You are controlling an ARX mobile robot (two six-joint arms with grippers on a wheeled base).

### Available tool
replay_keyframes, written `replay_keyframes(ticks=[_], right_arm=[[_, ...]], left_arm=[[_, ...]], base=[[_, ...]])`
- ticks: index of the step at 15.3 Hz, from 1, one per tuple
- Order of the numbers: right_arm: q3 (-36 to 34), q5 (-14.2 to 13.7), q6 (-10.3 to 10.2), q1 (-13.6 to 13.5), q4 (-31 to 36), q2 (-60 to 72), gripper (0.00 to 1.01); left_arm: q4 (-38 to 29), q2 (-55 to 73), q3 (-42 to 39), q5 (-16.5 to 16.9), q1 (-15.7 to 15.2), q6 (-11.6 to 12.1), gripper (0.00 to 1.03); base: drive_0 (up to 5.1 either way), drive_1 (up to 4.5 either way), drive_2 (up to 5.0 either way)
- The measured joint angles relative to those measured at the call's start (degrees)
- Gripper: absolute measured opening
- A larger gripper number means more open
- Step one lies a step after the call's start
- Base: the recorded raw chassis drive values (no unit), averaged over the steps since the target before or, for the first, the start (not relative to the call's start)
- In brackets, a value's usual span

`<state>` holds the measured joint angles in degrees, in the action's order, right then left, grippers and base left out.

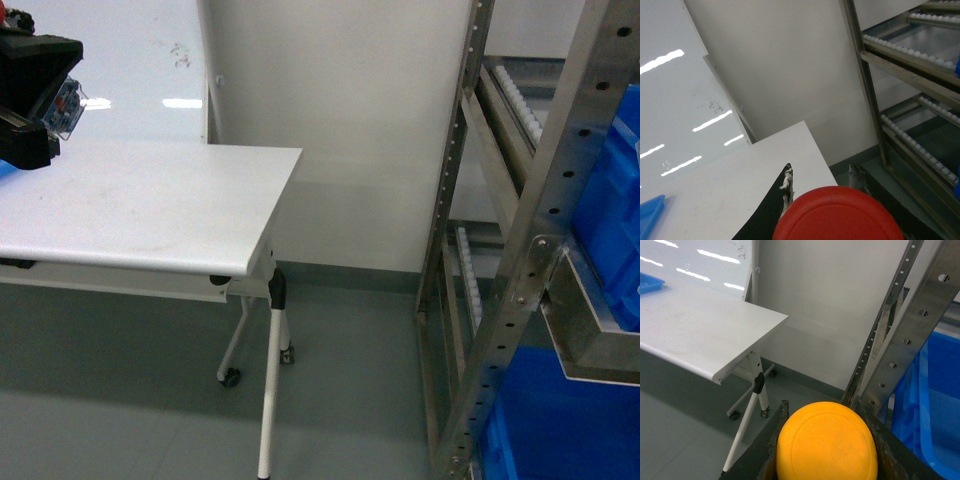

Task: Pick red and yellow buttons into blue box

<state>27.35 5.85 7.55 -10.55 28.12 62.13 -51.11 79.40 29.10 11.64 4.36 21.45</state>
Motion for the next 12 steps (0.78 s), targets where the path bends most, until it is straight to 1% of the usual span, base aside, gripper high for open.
replay_keyframes(ticks=[1,2,4,5,6,8,10,12], right_arm=[[0.0,0.04,0.0,-0.02,0.04,0.0,0.33],[0.0,0.02,0.0,0.0,-0.02,0.02,0.33],[0.0,0.04,0.0,-0.28,-0.26,0.28,0.33],[-0.02,-0.2,0.0,0.02,0.09,0.15,0.33],[0.0,0.22,0.0,-0.09,0.02,0.13,0.33],[0.0,0.2,0.0,-0.33,-0.04,0.13,0.33],[0.0,0.17,0.0,-0.33,0.0,0.11,0.33],[-0.02,0.13,0.0,-0.26,-0.04,-0.04,0.33]], left_arm=[[-0.07,-0.07,0.0,0.0,0.04,0.0,0.29],[0.04,-0.04,0.0,0.04,0.15,0.0,0.29],[0.04,0.09,0.0,-0.39,-0.22,0.02,0.29],[-0.04,0.09,0.02,0.46,0.46,0.02,0.29],[0.22,0.09,0.02,0.31,0.35,0.02,0.29],[0.09,-0.02,0.02,-0.2,-0.17,0.02,0.29],[-0.02,-0.04,0.02,0.02,0.0,0.0,0.29],[-0.02,-0.04,0.0,0.0,0.0,0.0,0.29]], base=[[3.3,0.65,-3.7],[4.6,-2.28,-2.3],[3.6,-4.77,1.2],[3.3,-4.72,2.1],[3.2,-4.76,2.1],[3.4,-4.9,1.3],[4.4,-4.28,0.0],[4.9,-2.1,-2.1]])
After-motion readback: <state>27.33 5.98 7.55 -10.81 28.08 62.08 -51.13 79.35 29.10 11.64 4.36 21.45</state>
